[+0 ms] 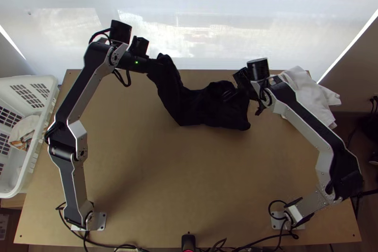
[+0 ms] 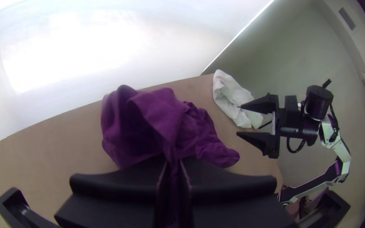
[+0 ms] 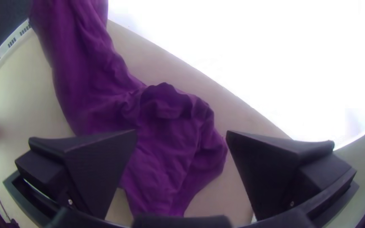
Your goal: Fold the t-shirt
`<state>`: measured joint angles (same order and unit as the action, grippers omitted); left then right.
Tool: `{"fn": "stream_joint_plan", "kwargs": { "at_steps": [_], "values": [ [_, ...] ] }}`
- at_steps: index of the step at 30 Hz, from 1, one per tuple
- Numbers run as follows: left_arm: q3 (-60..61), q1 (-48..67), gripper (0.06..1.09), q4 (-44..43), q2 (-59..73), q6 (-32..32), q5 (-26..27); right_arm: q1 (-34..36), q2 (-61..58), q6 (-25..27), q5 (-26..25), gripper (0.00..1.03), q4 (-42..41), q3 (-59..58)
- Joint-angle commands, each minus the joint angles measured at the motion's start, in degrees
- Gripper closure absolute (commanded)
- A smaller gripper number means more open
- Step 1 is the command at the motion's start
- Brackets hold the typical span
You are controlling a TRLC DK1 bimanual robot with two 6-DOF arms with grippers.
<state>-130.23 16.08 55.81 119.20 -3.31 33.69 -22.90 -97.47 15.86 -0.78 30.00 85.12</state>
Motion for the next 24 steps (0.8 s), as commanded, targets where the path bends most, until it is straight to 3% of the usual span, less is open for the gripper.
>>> {"fn": "stream_joint_plan", "kwargs": {
  "at_steps": [1, 9, 24],
  "values": [
    [0.24, 3.35, 1.05, -3.34, 1.13, -2.05, 1.73, 4.53, 10.20, -0.65, 0.07, 0.05, 4.54, -0.22],
    [0.24, 7.48, 1.05, -10.20, 3.67, -4.42, 2.25, 7.34, 18.55, -0.56, -0.28, 0.05, 8.76, -3.91],
    [0.42, 17.50, 1.05, -27.25, 9.39, -11.28, 2.08, 8.48, 23.56, 0.75, -2.21, 0.05, 11.22, -9.10]
  ]
}}
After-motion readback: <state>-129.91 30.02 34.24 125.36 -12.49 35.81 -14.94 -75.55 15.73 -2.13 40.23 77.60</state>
